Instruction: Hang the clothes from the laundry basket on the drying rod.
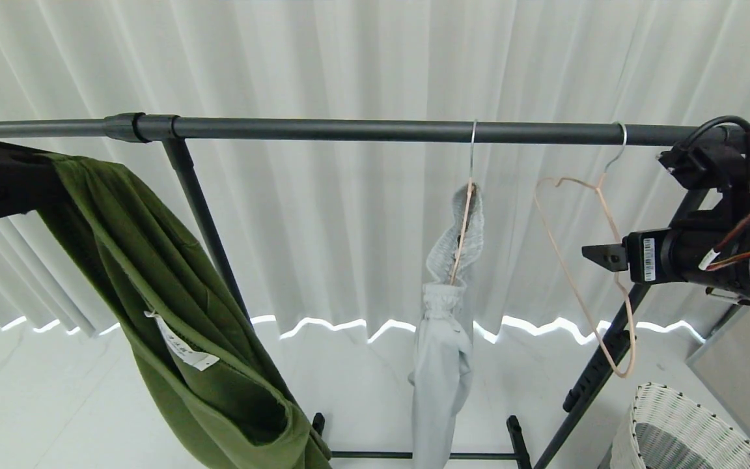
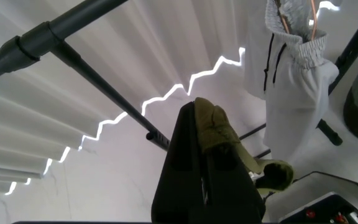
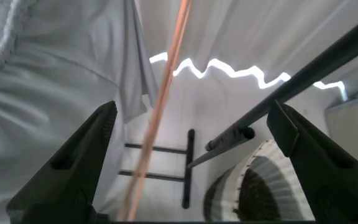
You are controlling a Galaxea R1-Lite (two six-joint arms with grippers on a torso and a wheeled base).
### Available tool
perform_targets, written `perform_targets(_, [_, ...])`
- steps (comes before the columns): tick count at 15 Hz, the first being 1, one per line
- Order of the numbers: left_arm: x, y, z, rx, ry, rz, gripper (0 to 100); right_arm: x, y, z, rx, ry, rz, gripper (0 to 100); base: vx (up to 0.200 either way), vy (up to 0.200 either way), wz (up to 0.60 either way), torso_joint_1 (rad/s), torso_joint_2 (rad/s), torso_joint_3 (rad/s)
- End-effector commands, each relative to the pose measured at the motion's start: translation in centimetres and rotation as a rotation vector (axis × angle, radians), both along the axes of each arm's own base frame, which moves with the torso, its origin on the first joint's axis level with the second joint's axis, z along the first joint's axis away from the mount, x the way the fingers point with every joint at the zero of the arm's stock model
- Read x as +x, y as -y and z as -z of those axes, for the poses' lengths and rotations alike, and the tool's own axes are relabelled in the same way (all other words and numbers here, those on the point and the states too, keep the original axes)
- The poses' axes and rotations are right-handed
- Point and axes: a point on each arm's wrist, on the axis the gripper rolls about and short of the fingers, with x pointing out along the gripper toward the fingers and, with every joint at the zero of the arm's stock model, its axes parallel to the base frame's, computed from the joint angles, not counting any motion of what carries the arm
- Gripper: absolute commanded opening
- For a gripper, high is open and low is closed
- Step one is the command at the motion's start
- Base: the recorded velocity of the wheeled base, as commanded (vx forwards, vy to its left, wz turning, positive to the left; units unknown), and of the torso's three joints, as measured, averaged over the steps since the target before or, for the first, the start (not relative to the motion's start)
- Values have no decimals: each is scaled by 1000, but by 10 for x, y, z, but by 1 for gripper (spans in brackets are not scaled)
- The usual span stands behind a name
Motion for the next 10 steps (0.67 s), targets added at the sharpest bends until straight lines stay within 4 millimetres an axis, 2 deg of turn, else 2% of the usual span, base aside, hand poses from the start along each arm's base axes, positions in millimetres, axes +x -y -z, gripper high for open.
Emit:
perform_targets(1, [-2, -2, 1, 0, 0, 0, 0, 10, -6, 11, -3, -56, 10, 100, 0, 0, 0, 0, 0, 0])
perform_targets(5, [-3, -4, 3, 4, -1, 1, 0, 15, -9, 22, 19, -118, 38, 100, 0, 0, 0, 0, 0, 0])
perform_targets(10, [-3, -3, 4, 11, -6, 1, 0, 20, -9, 25, 16, -127, 47, 100, 0, 0, 0, 0, 0, 0])
